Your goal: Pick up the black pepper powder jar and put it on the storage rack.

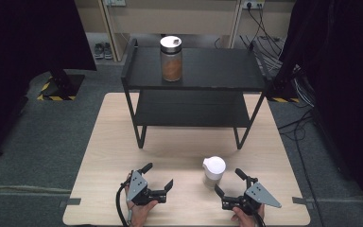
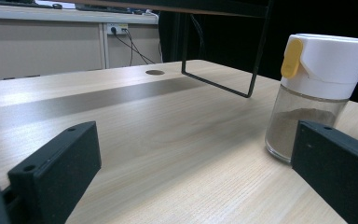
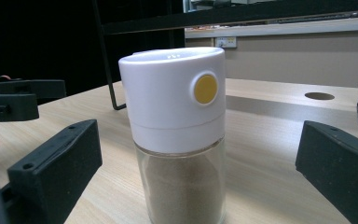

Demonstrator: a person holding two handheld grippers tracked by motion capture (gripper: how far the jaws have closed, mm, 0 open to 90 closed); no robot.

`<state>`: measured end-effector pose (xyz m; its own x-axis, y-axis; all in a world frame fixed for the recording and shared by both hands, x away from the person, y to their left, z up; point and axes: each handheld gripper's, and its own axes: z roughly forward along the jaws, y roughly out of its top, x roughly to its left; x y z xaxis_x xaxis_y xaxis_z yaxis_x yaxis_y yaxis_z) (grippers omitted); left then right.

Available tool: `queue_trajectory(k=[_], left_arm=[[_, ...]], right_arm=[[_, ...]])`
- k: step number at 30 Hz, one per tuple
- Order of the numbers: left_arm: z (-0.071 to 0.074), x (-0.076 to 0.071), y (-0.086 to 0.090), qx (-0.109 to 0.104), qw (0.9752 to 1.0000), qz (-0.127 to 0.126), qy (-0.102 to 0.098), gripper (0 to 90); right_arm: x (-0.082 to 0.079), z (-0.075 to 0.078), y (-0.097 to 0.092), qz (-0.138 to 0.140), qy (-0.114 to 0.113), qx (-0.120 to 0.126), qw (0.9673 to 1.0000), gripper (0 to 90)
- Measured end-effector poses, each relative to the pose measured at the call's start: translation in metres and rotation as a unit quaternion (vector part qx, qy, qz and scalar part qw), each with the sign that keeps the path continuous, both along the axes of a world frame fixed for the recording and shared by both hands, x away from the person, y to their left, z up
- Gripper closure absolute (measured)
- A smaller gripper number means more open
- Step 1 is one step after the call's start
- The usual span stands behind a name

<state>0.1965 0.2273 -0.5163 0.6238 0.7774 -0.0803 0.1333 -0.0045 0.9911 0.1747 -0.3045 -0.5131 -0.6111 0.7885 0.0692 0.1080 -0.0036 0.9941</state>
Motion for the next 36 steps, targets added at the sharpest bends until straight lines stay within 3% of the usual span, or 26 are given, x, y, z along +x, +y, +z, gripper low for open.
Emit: queue_trajectory(k=[24, 36], left_arm=[[-0.001, 0.000, 0.000, -0.002, 1.0000, 0.000, -0.002, 1.0], [-0.001, -0.001, 0.000, -0.001, 1.0000, 0.000, -0.004, 1.0]], right_arm=[[0.000, 0.000, 0.001, 0.000, 0.000, -0.002, 1.0000, 0.6], [0.005, 0.001, 0.010, -0.004, 0.000, -0.015, 0.9999, 0.4]])
